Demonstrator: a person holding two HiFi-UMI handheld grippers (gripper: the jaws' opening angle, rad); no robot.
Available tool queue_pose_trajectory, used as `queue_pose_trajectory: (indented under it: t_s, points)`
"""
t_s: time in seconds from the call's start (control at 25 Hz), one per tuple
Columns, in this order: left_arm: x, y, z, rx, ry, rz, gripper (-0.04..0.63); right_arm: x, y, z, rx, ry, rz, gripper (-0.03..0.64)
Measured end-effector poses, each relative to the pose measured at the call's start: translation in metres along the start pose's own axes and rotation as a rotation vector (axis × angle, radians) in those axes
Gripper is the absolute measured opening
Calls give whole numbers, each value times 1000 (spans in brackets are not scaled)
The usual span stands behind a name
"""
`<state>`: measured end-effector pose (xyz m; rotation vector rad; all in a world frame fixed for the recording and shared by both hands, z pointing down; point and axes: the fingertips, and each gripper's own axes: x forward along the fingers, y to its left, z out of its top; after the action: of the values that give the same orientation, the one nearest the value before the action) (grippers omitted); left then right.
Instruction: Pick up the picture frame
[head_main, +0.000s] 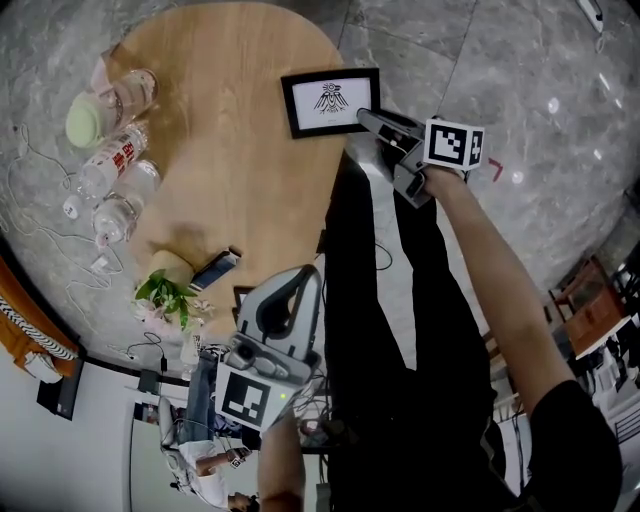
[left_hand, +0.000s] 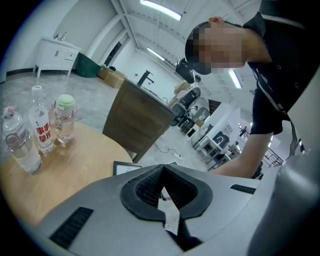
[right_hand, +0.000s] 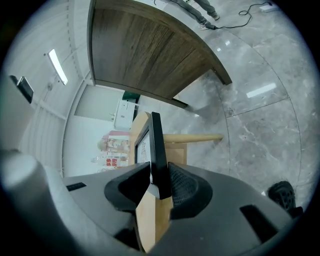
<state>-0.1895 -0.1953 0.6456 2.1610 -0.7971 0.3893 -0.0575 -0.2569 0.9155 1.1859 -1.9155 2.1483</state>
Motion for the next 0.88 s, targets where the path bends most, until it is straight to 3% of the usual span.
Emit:
queue_pose_trajectory:
  t_s: [0.24, 0.48, 0.72, 0.88]
  points:
    - [-10, -3, 10, 11, -14, 17, 12, -4, 29, -3, -6, -3, 91, 90]
    - [-25, -10, 43, 44, -104, 22, 12, -15, 61, -16, -6, 25, 109, 75]
    - [-48, -23, 56, 88, -117, 71, 12, -32, 127, -6, -9, -8, 233, 72]
    - [-62, -40, 80, 118, -168, 104, 12, -60, 179, 6, -42, -29, 303, 71]
